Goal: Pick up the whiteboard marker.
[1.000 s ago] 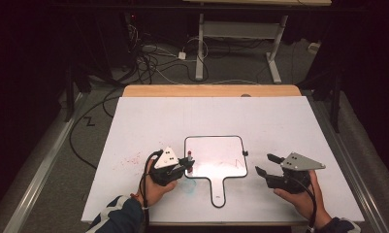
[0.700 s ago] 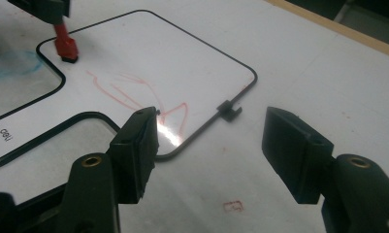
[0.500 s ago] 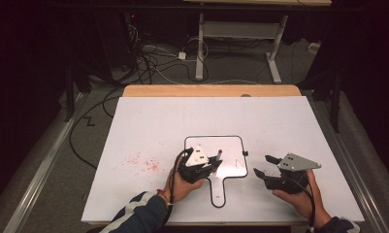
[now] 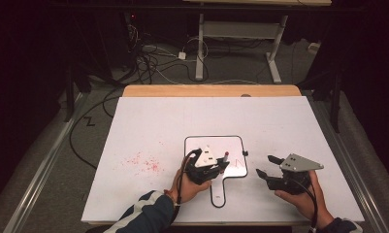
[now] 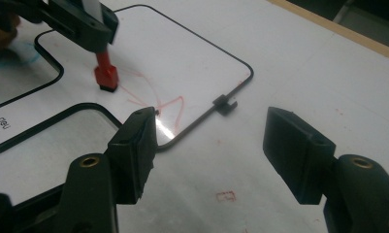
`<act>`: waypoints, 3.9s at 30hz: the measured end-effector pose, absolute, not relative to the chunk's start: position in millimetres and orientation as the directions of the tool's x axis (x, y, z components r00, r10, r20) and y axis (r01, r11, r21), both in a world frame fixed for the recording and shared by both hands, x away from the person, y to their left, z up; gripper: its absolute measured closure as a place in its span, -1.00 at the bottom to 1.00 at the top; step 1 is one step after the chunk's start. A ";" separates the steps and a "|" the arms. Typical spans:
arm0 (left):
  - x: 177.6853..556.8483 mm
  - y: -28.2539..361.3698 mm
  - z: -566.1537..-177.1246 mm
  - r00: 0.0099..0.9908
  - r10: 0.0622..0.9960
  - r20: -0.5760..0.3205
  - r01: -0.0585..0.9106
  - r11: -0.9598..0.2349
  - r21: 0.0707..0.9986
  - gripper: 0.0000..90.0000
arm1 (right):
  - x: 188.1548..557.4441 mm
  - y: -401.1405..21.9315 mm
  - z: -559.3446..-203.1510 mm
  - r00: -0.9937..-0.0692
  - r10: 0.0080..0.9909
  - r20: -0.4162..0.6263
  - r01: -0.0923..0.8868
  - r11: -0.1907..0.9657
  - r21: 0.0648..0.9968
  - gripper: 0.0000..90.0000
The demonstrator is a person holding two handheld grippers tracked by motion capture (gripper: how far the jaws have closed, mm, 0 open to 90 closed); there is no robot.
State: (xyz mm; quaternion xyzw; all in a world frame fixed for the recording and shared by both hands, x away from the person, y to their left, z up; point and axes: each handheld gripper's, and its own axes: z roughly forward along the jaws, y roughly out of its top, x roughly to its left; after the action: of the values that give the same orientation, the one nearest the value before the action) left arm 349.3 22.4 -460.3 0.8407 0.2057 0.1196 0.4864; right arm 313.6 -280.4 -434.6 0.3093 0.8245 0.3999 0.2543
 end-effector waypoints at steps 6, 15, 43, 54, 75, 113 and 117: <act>343.9 56.0 -459.8 0.873 0.487 0.009 0.239 -0.445 0.863 0.75 | 314.1 -280.0 -434.1 -0.677 0.715 -0.174 0.308 0.491 0.815 -0.17; 332.4 99.1 -462.2 0.839 0.545 -0.009 0.284 -0.423 0.860 0.75 | 314.4 -277.4 -434.7 -0.681 0.710 -0.178 0.307 0.498 0.811 -0.17; 356.1 -31.7 -461.3 0.904 0.428 -0.007 0.210 -0.429 0.879 0.75 | 315.7 -278.2 -435.8 -0.687 0.704 -0.179 0.308 0.505 0.807 -0.18; 375.6 -66.9 -458.8 0.912 0.410 -0.002 0.201 -0.443 0.873 0.75 | 316.5 -284.1 -433.3 -0.673 0.716 -0.185 0.306 0.498 0.812 -0.18; 408.2 -45.4 -460.6 0.892 0.450 -0.042 0.247 -0.407 0.879 0.75 | 316.1 -282.9 -434.8 -0.680 0.708 -0.191 0.305 0.511 0.804 -0.18; 386.3 -51.2 -459.5 0.939 0.338 -0.062 0.218 -0.446 0.868 0.75 | 316.4 -280.5 -434.5 -0.683 0.702 -0.199 0.302 0.520 0.799 -0.18; 390.1 -44.7 -459.0 0.934 0.354 -0.049 0.217 -0.452 0.865 0.75 | 316.0 -279.1 -435.6 -0.687 0.700 -0.196 0.304 0.522 0.797 -0.18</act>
State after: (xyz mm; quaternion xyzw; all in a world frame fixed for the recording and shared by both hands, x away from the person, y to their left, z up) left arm 390.1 -44.7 -459.0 0.8492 0.1681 0.0695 0.4958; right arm 316.0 -279.1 -435.6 0.3009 0.8337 0.3853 0.2567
